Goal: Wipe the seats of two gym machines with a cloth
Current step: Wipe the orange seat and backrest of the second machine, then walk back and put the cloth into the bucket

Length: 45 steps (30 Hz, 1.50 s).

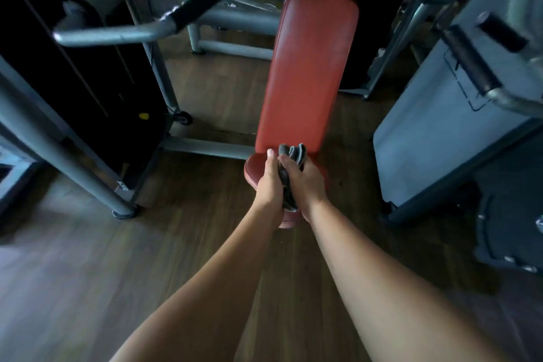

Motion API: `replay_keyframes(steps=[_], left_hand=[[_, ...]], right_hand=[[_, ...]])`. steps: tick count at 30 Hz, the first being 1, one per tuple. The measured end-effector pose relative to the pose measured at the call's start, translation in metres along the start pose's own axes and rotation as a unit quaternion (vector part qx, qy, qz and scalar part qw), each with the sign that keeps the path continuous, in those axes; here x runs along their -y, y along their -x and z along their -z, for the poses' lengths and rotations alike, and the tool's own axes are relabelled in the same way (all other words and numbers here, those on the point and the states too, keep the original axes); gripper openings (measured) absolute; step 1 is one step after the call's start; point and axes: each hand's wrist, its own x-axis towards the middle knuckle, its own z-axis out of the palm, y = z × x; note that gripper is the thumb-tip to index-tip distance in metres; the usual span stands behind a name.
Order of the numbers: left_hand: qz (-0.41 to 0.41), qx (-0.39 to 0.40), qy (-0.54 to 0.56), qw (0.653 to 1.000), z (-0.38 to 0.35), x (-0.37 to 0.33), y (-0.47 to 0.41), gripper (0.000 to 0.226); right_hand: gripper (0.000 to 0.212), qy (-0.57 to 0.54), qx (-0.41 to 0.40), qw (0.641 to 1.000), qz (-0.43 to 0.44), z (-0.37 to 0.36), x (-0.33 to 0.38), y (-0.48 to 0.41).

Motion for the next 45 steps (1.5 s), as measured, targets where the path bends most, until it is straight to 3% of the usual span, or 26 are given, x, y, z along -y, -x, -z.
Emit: replay_keyframes(steps=[6, 11, 13, 17, 20, 24, 29, 39, 45], left_hand=[[-0.021, 0.060, -0.104, 0.993, -0.024, -0.030, 0.034, 0.090], [-0.075, 0.030, -0.251, 0.965, -0.001, -0.057, 0.043, 0.068], [-0.098, -0.005, -0.329, 0.939, 0.016, -0.072, 0.058, 0.066], [-0.146, -0.059, -0.479, 0.863, 0.071, -0.095, 0.098, 0.042], [-0.150, -0.123, -0.565, 0.802, 0.139, -0.104, 0.122, 0.046], [-0.106, -0.214, -0.593, 0.769, 0.243, -0.117, 0.182, 0.049], [-0.058, -0.320, -0.571, 0.753, 0.391, -0.125, 0.296, 0.058], [0.066, -0.454, -0.568, 0.683, 0.669, -0.138, 0.531, 0.057], [0.094, -0.504, -0.506, 0.694, 0.811, -0.146, 0.615, 0.057]], right_hand=[[0.035, 0.021, -0.048, 0.999, -0.014, 0.045, 0.054, 0.014], [0.035, 0.098, -0.034, 0.994, 0.015, 0.060, 0.070, 0.022], [0.029, 0.124, -0.016, 0.992, 0.036, 0.057, 0.079, 0.030], [0.015, 0.184, 0.064, 0.976, 0.101, 0.021, 0.099, 0.054], [0.021, 0.224, 0.132, 0.955, 0.143, -0.034, 0.112, 0.077], [0.021, 0.243, 0.242, 0.917, 0.204, -0.128, 0.134, 0.130], [0.021, 0.266, 0.375, 0.844, 0.277, -0.271, 0.161, 0.240], [0.027, 0.249, 0.521, 0.726, 0.373, -0.542, 0.195, 0.487], [0.040, 0.227, 0.582, 0.680, 0.385, -0.688, 0.204, 0.605]])
